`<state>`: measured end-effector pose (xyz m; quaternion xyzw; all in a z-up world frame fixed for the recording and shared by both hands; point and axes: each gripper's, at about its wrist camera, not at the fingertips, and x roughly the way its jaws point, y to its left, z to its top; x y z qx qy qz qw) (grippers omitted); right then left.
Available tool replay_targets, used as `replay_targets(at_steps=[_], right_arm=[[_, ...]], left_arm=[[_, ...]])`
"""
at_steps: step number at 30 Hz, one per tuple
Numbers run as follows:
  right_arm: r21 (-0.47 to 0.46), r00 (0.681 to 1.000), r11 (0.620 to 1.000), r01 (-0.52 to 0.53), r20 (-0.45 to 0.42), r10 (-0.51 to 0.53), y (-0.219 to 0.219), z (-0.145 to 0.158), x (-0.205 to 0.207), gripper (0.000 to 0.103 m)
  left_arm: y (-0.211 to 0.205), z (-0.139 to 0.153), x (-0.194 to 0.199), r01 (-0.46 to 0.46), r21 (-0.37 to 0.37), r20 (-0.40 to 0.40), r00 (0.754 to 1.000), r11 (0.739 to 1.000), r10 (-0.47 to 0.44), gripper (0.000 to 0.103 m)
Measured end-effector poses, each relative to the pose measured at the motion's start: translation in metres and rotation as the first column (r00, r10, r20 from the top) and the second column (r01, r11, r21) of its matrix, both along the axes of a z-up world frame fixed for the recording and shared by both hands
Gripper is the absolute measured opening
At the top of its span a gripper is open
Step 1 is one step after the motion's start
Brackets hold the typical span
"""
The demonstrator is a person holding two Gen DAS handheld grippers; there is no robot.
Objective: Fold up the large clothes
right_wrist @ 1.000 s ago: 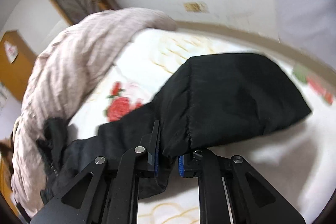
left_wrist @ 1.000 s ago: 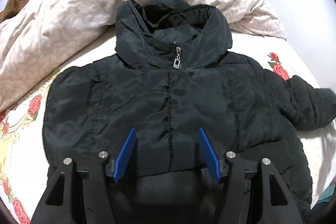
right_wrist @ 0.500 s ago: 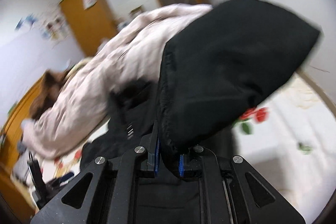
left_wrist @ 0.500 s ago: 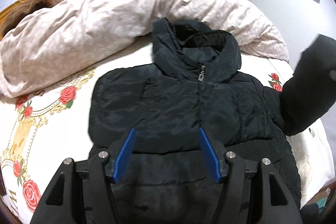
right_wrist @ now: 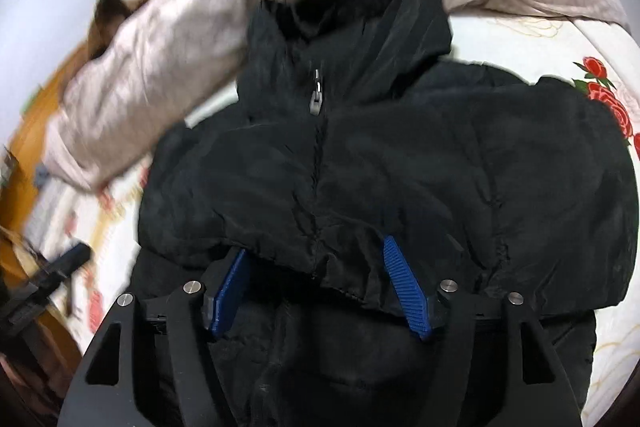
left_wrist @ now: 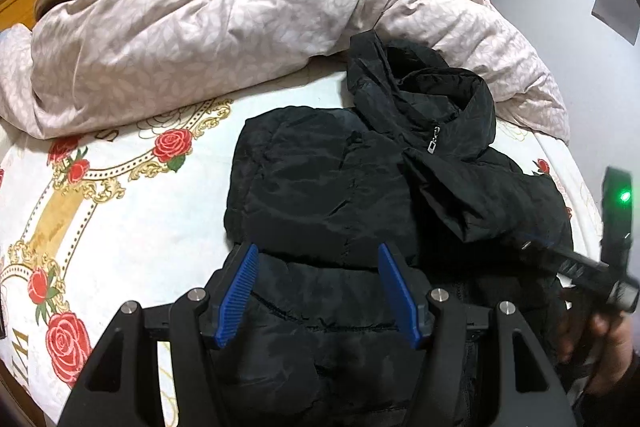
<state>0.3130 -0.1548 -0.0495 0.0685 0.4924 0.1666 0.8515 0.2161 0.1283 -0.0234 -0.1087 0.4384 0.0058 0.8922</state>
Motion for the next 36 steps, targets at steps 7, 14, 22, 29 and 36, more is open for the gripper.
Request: replay_targets(at_steps=[7, 14, 22, 29, 36], right_arm=[[0.081, 0.998, 0.996, -0.036, 0.058, 0.032, -0.015, 0.024, -0.022, 0.077], [0.035, 0.987, 0.994, 0.101, 0.121, -0.104, -0.084, 0.034, -0.035, 0.077], [-0.053, 0.960, 0.964, 0.262, 0.119, -0.254, -0.148, 0.019, -0.015, 0.077], [-0.123, 0.970, 0.964, 0.238, 0.088, -0.228, -0.136, -0.023, 0.025, 0.076], [-0.173, 0.978, 0.964, 0.200, 0.097, -0.186, -0.123, -0.029, 0.031, 0.076]], left_arm=[[-0.017, 0.001, 0.020, 0.043, -0.074, -0.004, 0.999, 0.996, -0.044, 0.070], [-0.059, -0.030, 0.072, 0.132, -0.143, -0.065, 0.988, 0.981, -0.142, 0.076], [-0.082, -0.041, 0.096, 0.126, 0.001, -0.019, 0.992, 0.992, -0.126, 0.008], [-0.063, -0.066, 0.106, 0.031, 0.049, -0.079, 0.997, 0.998, -0.027, 0.007], [-0.067, -0.018, 0.079, 0.042, 0.006, 0.057, 0.997, 0.999, -0.042, 0.007]])
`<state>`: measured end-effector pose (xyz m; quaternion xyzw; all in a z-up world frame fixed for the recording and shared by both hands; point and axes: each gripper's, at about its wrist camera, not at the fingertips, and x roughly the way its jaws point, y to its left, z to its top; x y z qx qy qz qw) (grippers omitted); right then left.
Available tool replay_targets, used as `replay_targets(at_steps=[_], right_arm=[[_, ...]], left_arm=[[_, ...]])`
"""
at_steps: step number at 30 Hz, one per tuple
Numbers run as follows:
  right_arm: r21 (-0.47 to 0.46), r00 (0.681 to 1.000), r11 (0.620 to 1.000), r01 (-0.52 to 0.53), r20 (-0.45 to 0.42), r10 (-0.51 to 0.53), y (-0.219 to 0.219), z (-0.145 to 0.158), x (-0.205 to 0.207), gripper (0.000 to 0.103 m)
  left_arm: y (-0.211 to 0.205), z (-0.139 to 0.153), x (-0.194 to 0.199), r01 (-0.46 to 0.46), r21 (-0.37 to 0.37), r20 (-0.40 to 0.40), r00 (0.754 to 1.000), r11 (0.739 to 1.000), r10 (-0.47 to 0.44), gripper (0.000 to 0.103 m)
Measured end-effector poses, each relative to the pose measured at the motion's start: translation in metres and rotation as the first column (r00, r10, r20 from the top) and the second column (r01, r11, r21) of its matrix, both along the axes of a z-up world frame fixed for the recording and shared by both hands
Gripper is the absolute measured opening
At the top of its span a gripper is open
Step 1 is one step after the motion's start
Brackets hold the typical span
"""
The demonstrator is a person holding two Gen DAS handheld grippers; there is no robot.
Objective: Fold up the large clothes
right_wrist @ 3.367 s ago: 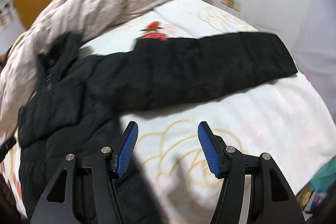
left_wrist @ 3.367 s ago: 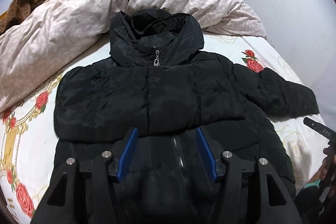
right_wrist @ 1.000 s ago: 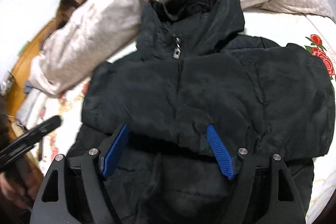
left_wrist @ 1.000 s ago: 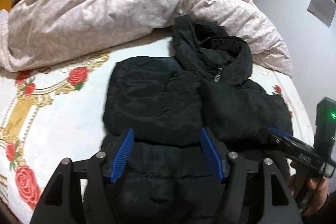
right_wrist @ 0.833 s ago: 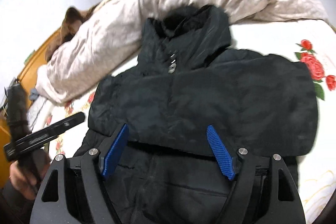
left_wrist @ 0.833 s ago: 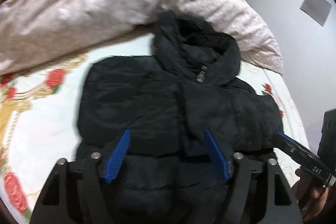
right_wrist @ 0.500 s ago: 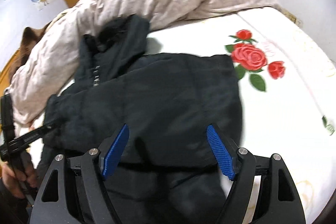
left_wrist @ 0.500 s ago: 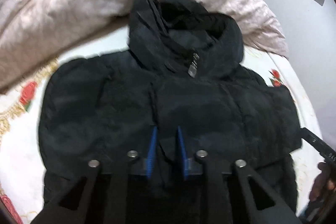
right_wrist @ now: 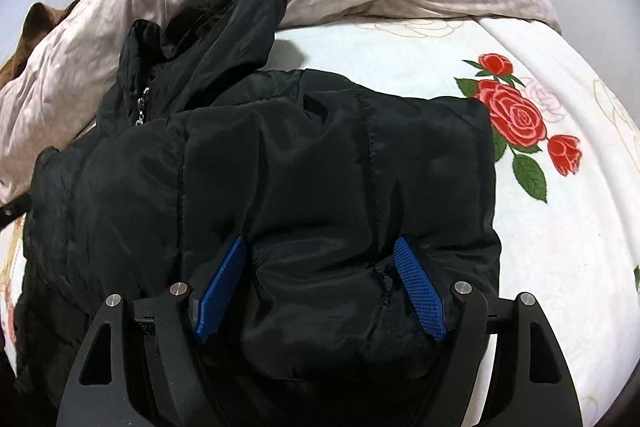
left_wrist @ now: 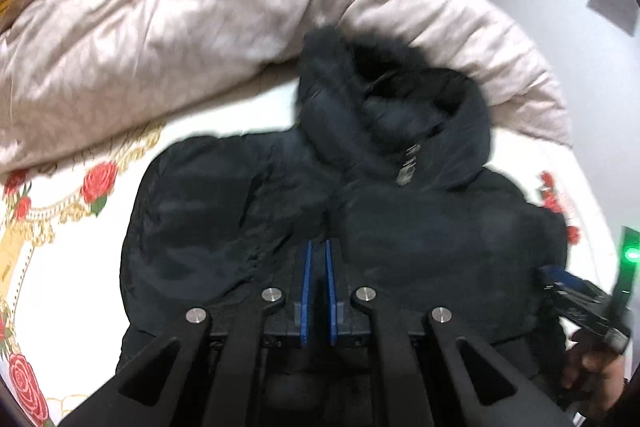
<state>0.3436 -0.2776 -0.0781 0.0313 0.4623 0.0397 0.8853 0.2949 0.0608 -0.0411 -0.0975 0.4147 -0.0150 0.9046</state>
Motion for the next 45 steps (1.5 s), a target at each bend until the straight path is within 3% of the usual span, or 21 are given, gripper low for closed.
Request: replay_targets(at_steps=[5, 8, 9, 10, 12, 15, 21, 24, 27, 31, 33, 38, 45], right_arm=[[0.022, 0.995, 1.000, 0.008, 0.099, -0.011, -0.015, 0.041, -0.020, 0.076], [0.013, 0.991, 1.000, 0.027, 0.131, -0.028, -0.024, 0.053, -0.017, 0.076], [0.016, 0.993, 0.999, 0.039, 0.115, -0.040, -0.029, 0.051, -0.011, 0.072], [0.016, 0.994, 0.999, 0.047, 0.095, -0.048, -0.032, 0.047, -0.003, 0.058], [0.001, 0.997, 0.999, 0.054, 0.053, -0.054, -0.033, 0.035, 0.010, 0.047], [-0.032, 1.000, 0.999, 0.018, 0.001, -0.018, -0.023, 0.011, 0.027, 0.046], [-0.074, 0.999, 0.997, -0.004, -0.039, 0.001, -0.013, -0.018, 0.042, 0.046], [-0.087, 0.998, 0.996, -0.004, -0.056, -0.001, -0.012, -0.012, 0.044, 0.046], [-0.074, 0.999, 0.997, 0.024, -0.026, -0.026, -0.017, 0.011, 0.033, 0.046], [-0.020, 0.997, 1.000, 0.023, 0.068, -0.022, -0.021, 0.045, -0.005, 0.046], [-0.012, 0.996, 1.000, 0.001, 0.086, 0.000, -0.016, 0.048, -0.023, 0.046], [-0.031, 0.999, 0.999, -0.039, -0.016, 0.038, 0.003, 0.009, -0.017, 0.046], [-0.081, 0.997, 0.995, -0.055, -0.053, 0.051, 0.017, -0.018, 0.002, 0.046]], left_arm=[[-0.023, 0.025, -0.001, 0.105, -0.030, 0.061, 0.993, 0.994, -0.103, 0.009], [-0.040, 0.007, 0.018, 0.159, -0.006, 0.018, 0.987, 0.987, -0.159, 0.009], [-0.042, -0.003, 0.026, 0.159, 0.009, -0.012, 0.987, 0.987, -0.159, 0.009], [-0.043, -0.016, 0.035, 0.156, 0.032, -0.047, 0.987, 0.987, -0.154, 0.009], [-0.042, -0.036, 0.044, 0.154, 0.063, -0.077, 0.986, 0.986, -0.149, 0.009], [-0.041, -0.051, 0.053, 0.143, 0.140, -0.084, 0.988, 0.980, -0.132, 0.010], [-0.042, -0.067, 0.063, 0.143, 0.159, -0.098, 0.987, 0.977, -0.129, 0.010], [-0.043, -0.064, 0.067, 0.150, 0.171, -0.111, 0.985, 0.974, -0.132, 0.010], [-0.033, -0.044, 0.063, 0.129, 0.134, -0.112, 0.987, 0.982, -0.115, 0.010], [-0.021, -0.006, 0.025, 0.134, 0.077, -0.019, 0.991, 0.988, -0.133, 0.010], [-0.023, -0.001, 0.006, 0.154, 0.056, 0.010, 0.988, 0.986, -0.155, 0.010], [-0.038, -0.046, 0.014, 0.187, 0.072, -0.101, 0.979, 0.980, -0.179, 0.010], [-0.049, -0.061, 0.024, 0.201, 0.125, -0.108, 0.976, 0.972, -0.188, 0.010]])
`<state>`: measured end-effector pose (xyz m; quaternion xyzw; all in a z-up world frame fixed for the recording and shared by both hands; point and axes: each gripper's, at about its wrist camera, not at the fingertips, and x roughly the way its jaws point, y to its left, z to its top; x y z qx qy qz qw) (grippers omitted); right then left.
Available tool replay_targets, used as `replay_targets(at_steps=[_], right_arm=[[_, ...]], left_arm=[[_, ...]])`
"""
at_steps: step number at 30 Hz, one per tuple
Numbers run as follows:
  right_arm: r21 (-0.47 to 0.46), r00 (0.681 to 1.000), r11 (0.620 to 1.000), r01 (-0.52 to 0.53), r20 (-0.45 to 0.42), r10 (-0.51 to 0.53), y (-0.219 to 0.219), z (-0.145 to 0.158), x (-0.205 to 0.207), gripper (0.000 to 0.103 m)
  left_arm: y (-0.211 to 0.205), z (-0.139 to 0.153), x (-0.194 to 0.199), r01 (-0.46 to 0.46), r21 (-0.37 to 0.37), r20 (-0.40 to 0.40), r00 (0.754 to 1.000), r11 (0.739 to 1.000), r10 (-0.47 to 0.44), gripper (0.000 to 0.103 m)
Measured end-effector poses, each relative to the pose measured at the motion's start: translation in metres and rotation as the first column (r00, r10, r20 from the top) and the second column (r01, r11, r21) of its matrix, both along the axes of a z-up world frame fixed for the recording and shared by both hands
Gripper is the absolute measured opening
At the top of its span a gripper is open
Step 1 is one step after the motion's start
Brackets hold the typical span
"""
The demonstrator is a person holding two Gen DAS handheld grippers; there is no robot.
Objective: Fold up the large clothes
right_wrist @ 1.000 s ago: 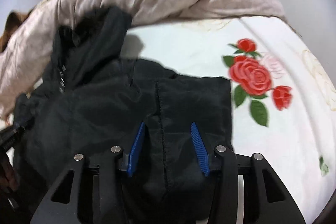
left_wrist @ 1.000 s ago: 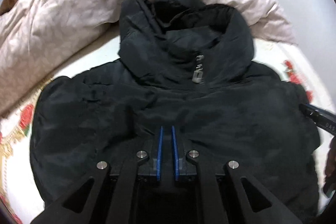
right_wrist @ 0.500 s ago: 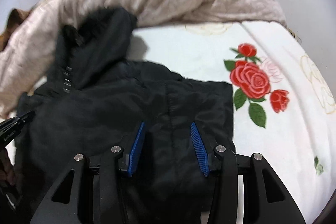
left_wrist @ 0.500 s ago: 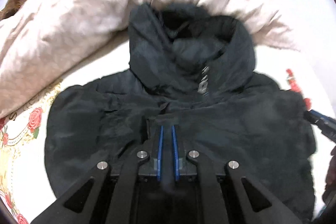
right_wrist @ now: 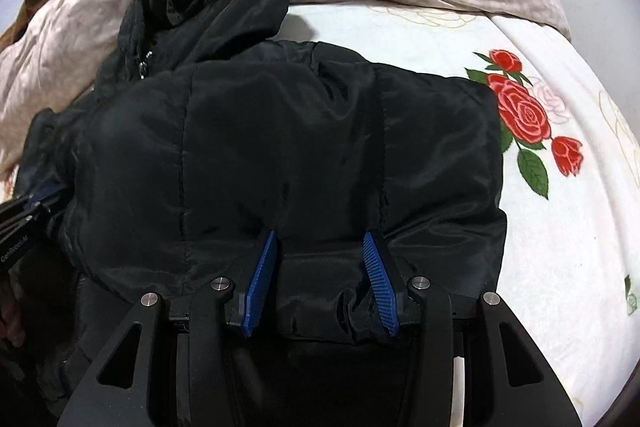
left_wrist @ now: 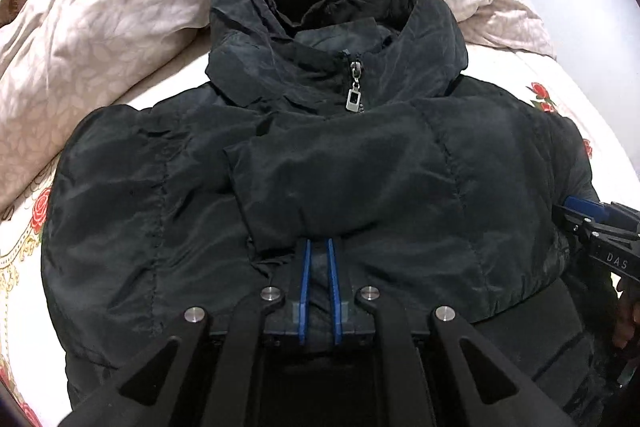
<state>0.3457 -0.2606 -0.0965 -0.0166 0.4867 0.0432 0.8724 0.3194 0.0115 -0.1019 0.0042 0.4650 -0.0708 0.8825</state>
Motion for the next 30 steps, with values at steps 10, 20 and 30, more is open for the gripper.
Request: replay_targets(at_steps=[10, 20, 30], right_arm=[[0.004, 0.998, 0.998, 0.057, 0.026, -0.057, 0.000, 0.035, -0.027, 0.046], [0.055, 0.989, 0.996, 0.068, 0.125, -0.075, 0.018, 0.104, -0.130, 0.046], [0.066, 0.987, 0.998, 0.011, 0.162, -0.021, 0.056, 0.136, -0.218, 0.054]], left_arm=[[0.005, 0.034, -0.021, -0.048, 0.006, -0.002, 0.999, 0.999, 0.048, 0.010], [0.018, 0.091, -0.113, -0.090, 0.001, 0.039, 0.995, 0.996, 0.090, 0.010], [0.020, 0.133, -0.205, -0.068, -0.057, 0.095, 0.993, 0.996, 0.074, 0.039]])
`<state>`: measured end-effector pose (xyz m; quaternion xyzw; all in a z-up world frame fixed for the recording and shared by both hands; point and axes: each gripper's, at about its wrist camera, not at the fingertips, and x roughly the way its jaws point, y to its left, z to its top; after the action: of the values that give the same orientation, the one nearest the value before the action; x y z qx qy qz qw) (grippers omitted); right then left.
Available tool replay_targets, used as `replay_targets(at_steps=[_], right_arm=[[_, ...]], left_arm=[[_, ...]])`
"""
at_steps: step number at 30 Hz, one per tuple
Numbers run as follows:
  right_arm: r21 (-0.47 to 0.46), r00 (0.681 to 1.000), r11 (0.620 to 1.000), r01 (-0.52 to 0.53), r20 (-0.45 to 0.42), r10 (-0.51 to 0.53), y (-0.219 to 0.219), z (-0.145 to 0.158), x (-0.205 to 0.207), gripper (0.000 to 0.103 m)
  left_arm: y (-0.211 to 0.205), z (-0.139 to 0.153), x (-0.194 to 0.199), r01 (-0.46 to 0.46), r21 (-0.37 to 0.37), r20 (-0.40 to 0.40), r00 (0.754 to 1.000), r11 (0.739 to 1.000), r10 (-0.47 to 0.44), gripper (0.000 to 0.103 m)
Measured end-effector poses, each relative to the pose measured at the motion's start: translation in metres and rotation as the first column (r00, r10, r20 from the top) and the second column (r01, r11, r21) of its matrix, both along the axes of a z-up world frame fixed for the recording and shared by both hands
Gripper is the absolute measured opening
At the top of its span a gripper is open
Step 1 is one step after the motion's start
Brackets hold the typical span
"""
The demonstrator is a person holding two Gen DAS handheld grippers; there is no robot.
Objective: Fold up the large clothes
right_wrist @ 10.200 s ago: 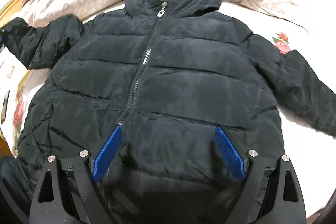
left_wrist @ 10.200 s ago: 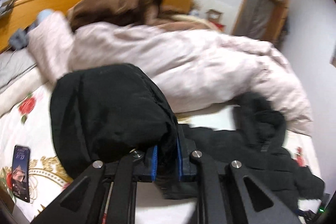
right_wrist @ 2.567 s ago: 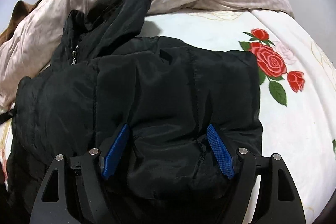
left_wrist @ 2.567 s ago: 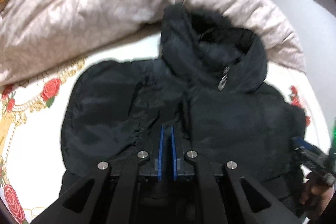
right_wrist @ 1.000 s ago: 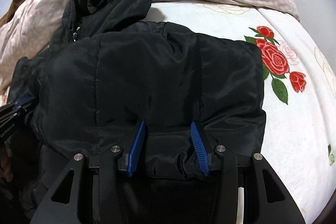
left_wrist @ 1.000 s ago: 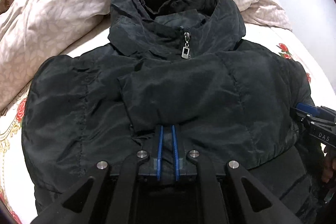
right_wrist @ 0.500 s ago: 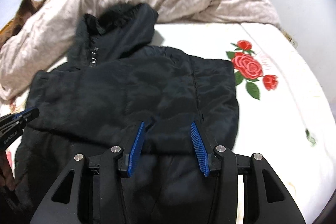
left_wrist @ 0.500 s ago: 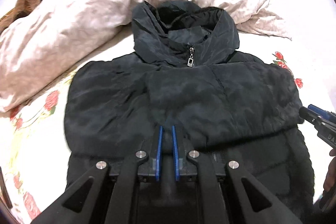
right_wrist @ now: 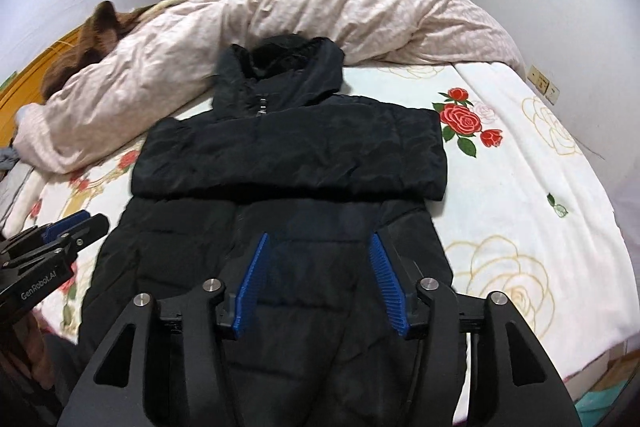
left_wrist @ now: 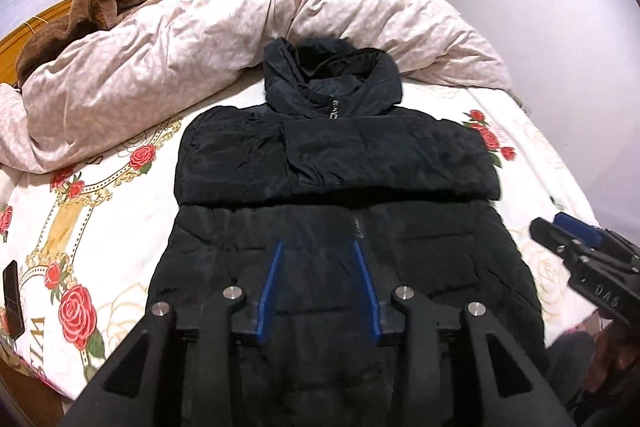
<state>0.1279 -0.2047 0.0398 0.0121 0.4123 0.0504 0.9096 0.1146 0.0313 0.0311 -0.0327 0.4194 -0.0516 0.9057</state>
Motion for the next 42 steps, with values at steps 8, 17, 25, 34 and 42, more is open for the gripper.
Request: replay_targets(at_steps=[8, 17, 25, 34, 42], right_arm=[[0.014, 0.999, 0.999, -0.036, 0.027, 0.036, 0.011, 0.016, -0.031, 0.054], [0.014, 0.998, 0.999, -0.032, 0.045, 0.031, 0.011, 0.027, -0.024, 0.054], [0.034, 0.997, 0.998, -0.053, 0.061, 0.050, 0.012, 0.042, 0.001, 0.055], [0.074, 0.993, 0.992, -0.099, 0.067, 0.094, 0.013, 0.062, 0.070, 0.057], [0.073, 0.995, 0.992, -0.101, 0.032, 0.099, 0.003, 0.056, 0.174, 0.058]], left_arm=[[-0.005, 0.017, -0.022, 0.013, -0.004, 0.019, 1.000, 1.000, -0.013, 0.042], [-0.012, 0.026, -0.016, 0.026, -0.019, 0.016, 1.000, 0.999, -0.025, 0.042], [-0.006, 0.044, 0.014, 0.019, -0.026, 0.010, 1.000, 0.999, -0.019, 0.042], [0.004, 0.062, 0.081, 0.026, -0.010, 0.027, 0.999, 1.000, -0.025, 0.050], [0.020, 0.055, 0.188, 0.036, -0.021, 0.022, 0.999, 0.999, -0.035, 0.060]])
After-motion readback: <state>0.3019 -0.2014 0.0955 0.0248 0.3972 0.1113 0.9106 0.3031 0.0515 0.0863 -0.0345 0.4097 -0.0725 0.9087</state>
